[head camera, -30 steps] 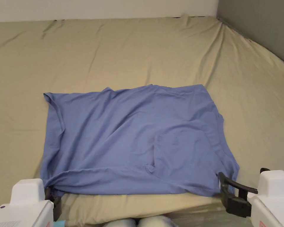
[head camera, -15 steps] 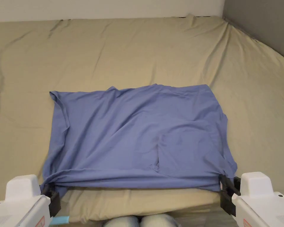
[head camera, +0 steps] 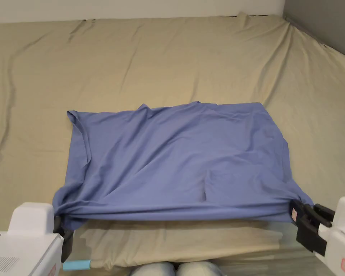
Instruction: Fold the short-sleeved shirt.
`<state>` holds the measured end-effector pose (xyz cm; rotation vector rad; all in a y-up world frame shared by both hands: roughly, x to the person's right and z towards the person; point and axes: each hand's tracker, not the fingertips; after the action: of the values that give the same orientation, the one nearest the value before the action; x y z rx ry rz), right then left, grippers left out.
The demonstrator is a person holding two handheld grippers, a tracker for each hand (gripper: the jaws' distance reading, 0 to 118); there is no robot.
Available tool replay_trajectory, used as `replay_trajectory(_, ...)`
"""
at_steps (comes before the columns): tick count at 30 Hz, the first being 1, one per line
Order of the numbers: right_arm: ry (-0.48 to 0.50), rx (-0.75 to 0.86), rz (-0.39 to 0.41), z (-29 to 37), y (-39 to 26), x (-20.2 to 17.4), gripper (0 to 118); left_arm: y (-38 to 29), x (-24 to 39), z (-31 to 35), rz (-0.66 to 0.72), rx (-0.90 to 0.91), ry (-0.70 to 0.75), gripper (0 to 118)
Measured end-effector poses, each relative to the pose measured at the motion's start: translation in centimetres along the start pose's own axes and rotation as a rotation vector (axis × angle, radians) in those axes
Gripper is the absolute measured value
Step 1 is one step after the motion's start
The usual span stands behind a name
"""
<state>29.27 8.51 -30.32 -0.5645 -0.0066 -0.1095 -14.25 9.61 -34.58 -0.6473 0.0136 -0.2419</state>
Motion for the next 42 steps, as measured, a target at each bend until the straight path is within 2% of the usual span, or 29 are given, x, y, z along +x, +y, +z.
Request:
replay_trajectory(6,-0.013,-0.053,0.041,-6.8,7.1,-0.7,11,6.3,-0.3,-5.1,0.129,0.023,-0.018,4)
replay_trajectory(9,-0.032,-0.098,0.082,-10.7,9.4,-0.7,11,8.6,-0.2,-9.1,0.126,-0.019,-0.03,4)
replay_trajectory(13,-0.034,-0.209,0.081,-16.1,10.0,-0.1,11,9.3,0.7,-13.9,0.113,-0.113,-0.046,4)
replay_trajectory(17,-0.042,-0.25,0.098,-19.3,9.6,0.1,12,9.5,0.5,-16.8,0.191,-0.155,-0.084,4)
replay_trajectory(18,-0.044,-0.259,0.099,-19.8,9.5,0.2,16,9.5,0.5,-17.2,0.208,-0.154,-0.088,6)
replay_trajectory(19,-0.044,-0.268,0.096,-20.3,9.4,0.2,40,9.4,0.6,-17.6,0.206,-0.155,-0.092,20)
replay_trajectory(20,-0.056,-0.272,0.089,-20.7,9.2,0.3,66,9.3,0.7,-17.8,0.202,-0.156,-0.088,40)
replay_trajectory(21,-0.085,-0.28,0.098,-21.1,9.0,0.4,84,9.2,0.8,-18.0,0.186,-0.149,-0.076,67)
replay_trajectory(22,-0.094,-0.271,0.118,-21.1,8.7,0.6,105,9.0,0.7,-18.1,0.174,-0.138,-0.055,100)
replay_trajectory(23,-0.106,-0.261,0.129,-20.9,8.6,0.7,108,8.8,0.6,-18.1,0.167,-0.144,-0.041,115)
replay_trajectory(24,-0.095,-0.257,0.123,-20.4,8.7,0.9,107,8.6,0.4,-17.9,0.172,-0.148,-0.041,118)
replay_trajectory(26,-0.052,-0.2,0.093,-19.3,8.8,1.4,107,8.2,-0.2,-16.8,0.199,-0.1,-0.055,115)
replay_trajectory(27,-0.064,-0.179,0.079,-18.8,8.9,1.4,107,8.3,-0.4,-16.2,0.223,-0.089,-0.066,115)
replay_trajectory(30,-0.091,-0.094,0.11,-16.1,9.6,0.8,107,8.7,-1.0,-13.6,0.268,-0.056,-0.068,108)
replay_trajectory(31,-0.09,-0.043,0.141,-14.7,9.8,0.4,104,8.8,-1.1,-12.0,0.263,0.008,-0.061,96)
replay_trajectory(33,-0.099,0.081,0.195,-11.4,10.4,-0.8,90,9.2,-1.0,-8.5,0.244,0.109,-0.01,70)
replay_trajectory(34,-0.099,0.144,0.209,-9.7,10.6,-1.3,84,9.2,-0.9,-6.6,0.226,0.158,0.014,53)
replay_trajectory(36,-0.096,0.298,0.187,-5.9,10.2,-2.5,83,8.9,-0.5,-2.7,0.166,0.279,0.021,35)
replay_trajectory(37,-0.077,0.351,0.174,-4.4,9.8,-2.9,75,8.6,-0.3,-1.3,0.142,0.317,0.028,21)
replay_trajectory(38,-0.069,0.396,0.159,-3.0,9.3,-3.3,60,8.2,0.1,0.0,0.139,0.342,0.042,7)
replay_trajectory(39,-0.069,0.417,0.142,-1.9,8.7,-3.8,30,7.8,0.2,0.8,0.149,0.365,0.045,0)
replay_trajectory(40,-0.067,0.428,0.136,-1.2,8.1,-4.1,2,7.1,0.3,1.9,0.17,0.364,0.035,0)
replay_trajectory(42,-0.093,0.424,0.13,0.1,6.6,-4.6,2,5.8,0.3,2.6,0.205,0.312,-0.024,0)
